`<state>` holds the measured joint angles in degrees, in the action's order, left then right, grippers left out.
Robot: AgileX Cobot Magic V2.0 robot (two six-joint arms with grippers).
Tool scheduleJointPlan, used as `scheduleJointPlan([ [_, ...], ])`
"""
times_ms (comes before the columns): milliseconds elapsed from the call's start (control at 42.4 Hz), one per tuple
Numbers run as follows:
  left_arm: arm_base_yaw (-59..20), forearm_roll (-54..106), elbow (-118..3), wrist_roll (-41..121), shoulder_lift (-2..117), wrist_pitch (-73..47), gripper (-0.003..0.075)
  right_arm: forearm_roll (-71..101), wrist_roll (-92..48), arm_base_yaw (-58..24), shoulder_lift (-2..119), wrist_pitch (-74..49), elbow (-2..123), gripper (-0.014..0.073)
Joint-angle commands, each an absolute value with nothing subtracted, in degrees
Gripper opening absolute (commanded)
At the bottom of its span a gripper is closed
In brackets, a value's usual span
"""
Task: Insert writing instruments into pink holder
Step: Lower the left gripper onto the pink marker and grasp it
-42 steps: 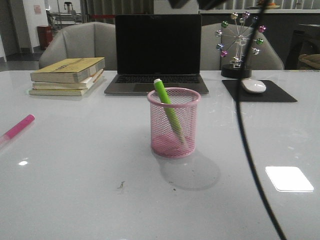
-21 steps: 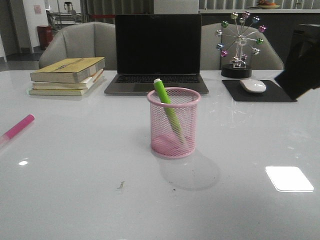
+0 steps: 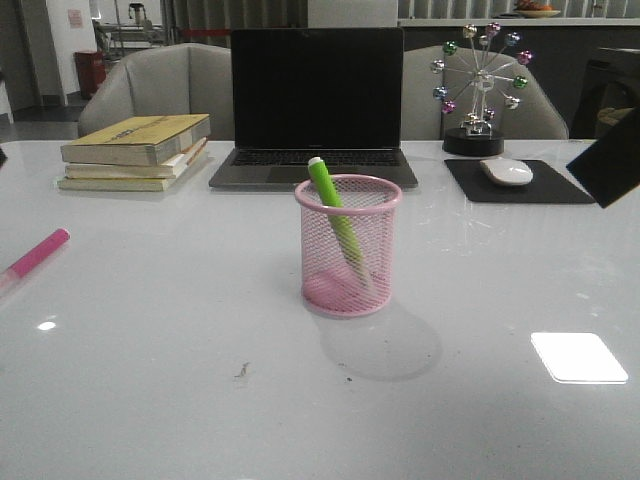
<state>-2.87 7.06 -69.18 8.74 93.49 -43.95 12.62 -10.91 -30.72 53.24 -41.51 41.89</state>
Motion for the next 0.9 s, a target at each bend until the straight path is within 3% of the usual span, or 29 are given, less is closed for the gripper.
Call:
scheduleJointPlan([
  [0,-2.82,7.46,-77.09,8.34,97.97,-44.44,0.0454,12.67,-10.82,-30.33,52.30,-38.75,43.54,0.0415],
  [283,-2.82,5.80,-91.45,8.23,112.31,-48.07,0.0454,12.67,-10.82,-30.33,52.30,-38.75,43.54,0.0415],
  [874,-2.70,4.34,-103.90,5.72,123.74,-52.98,0.0454,12.67,-10.82,-30.33,52.30,-38.75,43.54,0.0415],
])
